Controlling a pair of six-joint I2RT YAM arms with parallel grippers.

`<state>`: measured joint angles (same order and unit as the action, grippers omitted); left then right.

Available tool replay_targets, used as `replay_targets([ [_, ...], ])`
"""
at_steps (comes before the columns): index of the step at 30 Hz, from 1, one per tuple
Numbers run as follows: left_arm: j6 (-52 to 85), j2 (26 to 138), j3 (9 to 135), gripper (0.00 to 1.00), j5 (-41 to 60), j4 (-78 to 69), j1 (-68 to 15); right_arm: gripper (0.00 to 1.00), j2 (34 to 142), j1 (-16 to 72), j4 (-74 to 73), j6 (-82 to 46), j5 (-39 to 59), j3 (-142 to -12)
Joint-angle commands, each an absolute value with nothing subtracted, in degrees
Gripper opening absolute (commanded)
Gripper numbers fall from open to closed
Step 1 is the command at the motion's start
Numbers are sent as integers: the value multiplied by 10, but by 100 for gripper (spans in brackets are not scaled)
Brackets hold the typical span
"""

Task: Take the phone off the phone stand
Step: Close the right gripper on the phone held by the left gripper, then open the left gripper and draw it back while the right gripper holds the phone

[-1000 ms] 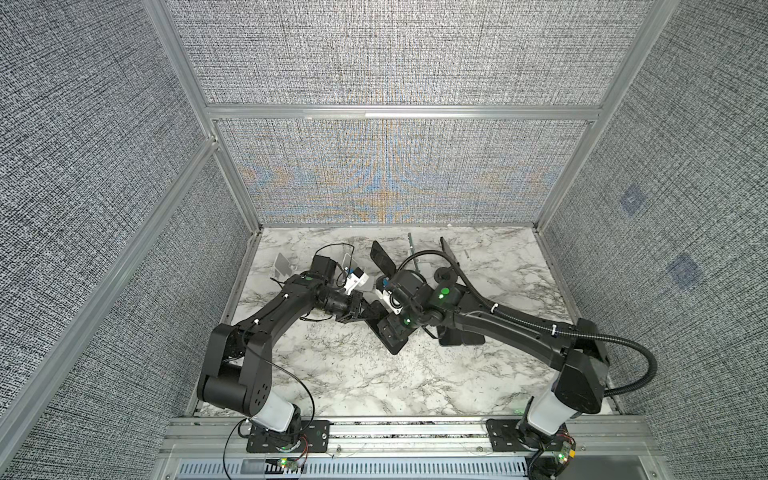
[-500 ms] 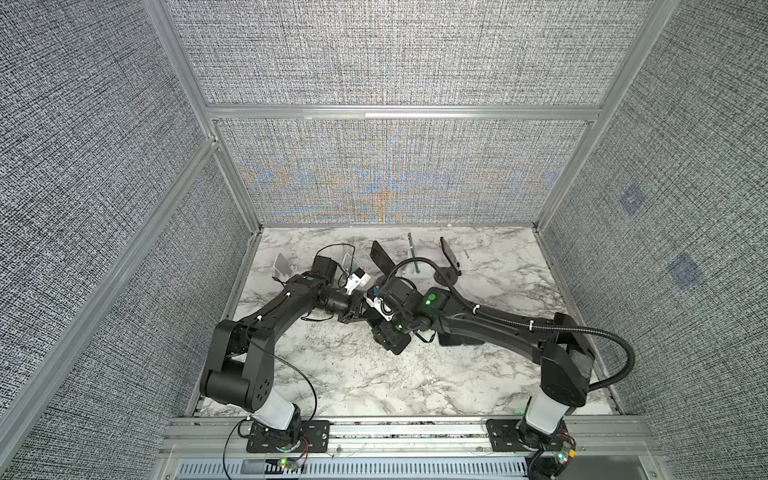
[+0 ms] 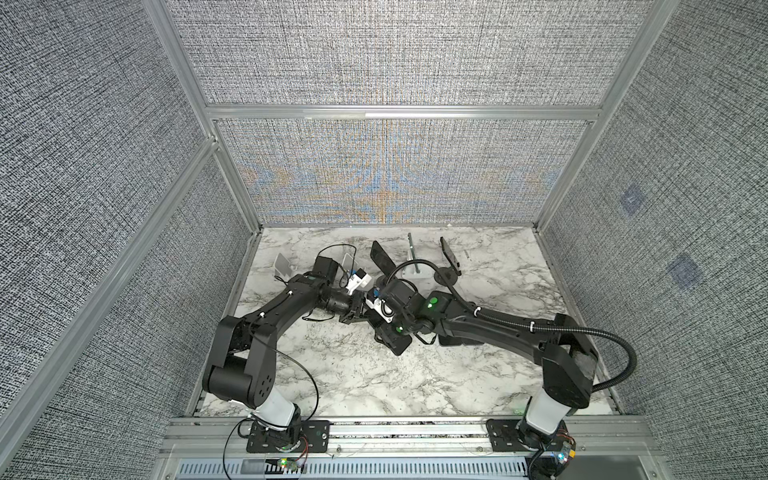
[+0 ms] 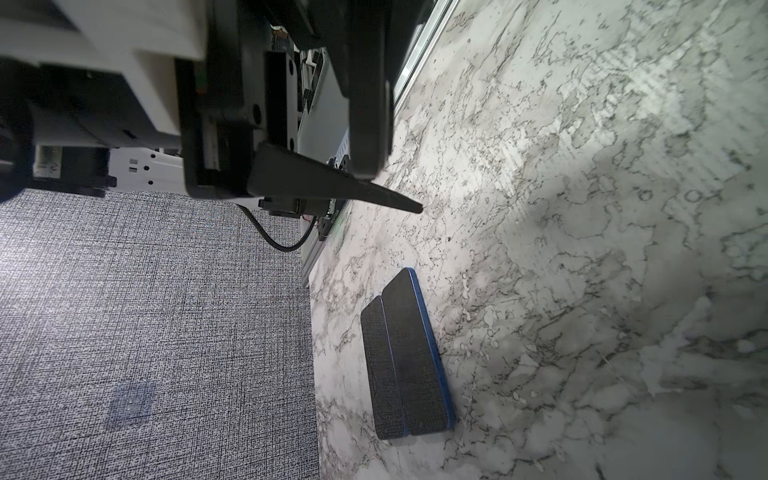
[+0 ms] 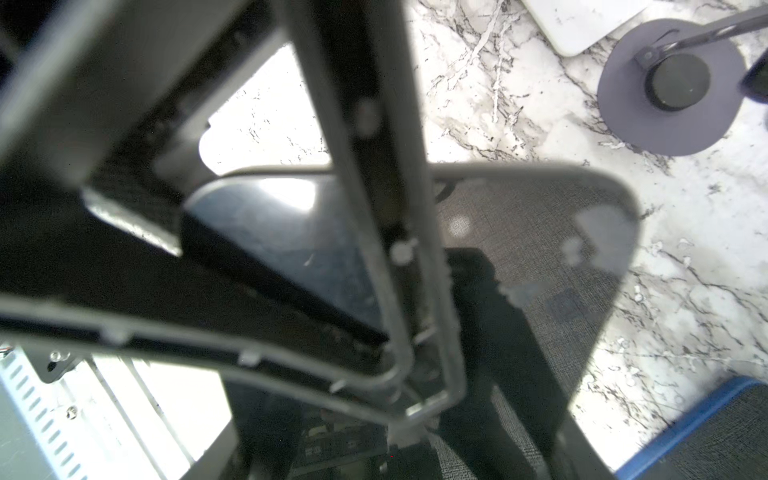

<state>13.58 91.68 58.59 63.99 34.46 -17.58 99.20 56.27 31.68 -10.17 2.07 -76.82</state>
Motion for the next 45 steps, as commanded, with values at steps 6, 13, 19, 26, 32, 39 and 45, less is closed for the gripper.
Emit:
replay_targets([
  [6, 137, 917, 588, 21, 659, 332, -175, 45, 979, 557, 310, -123, 3, -761],
  [13, 145, 912, 589, 49, 655, 326, -175, 37, 965, 554, 319, -143, -16, -755],
  [19, 153, 889, 590, 55, 621, 318, -162, 20, 913, 538, 354, -176, -46, -724],
  [26, 192, 862, 643, 57, 471, 293, -136, 15, 861, 515, 395, -249, -77, -692],
  [32, 196, 866, 746, 59, 327, 296, -136, 10, 853, 489, 385, -309, -87, -660],
  [39, 176, 882, 753, 59, 286, 292, -129, 6, 880, 456, 360, -367, -77, -643],
  [45, 160, 847, 731, 59, 252, 303, -129, 6, 932, 447, 367, -356, -79, -656],
])
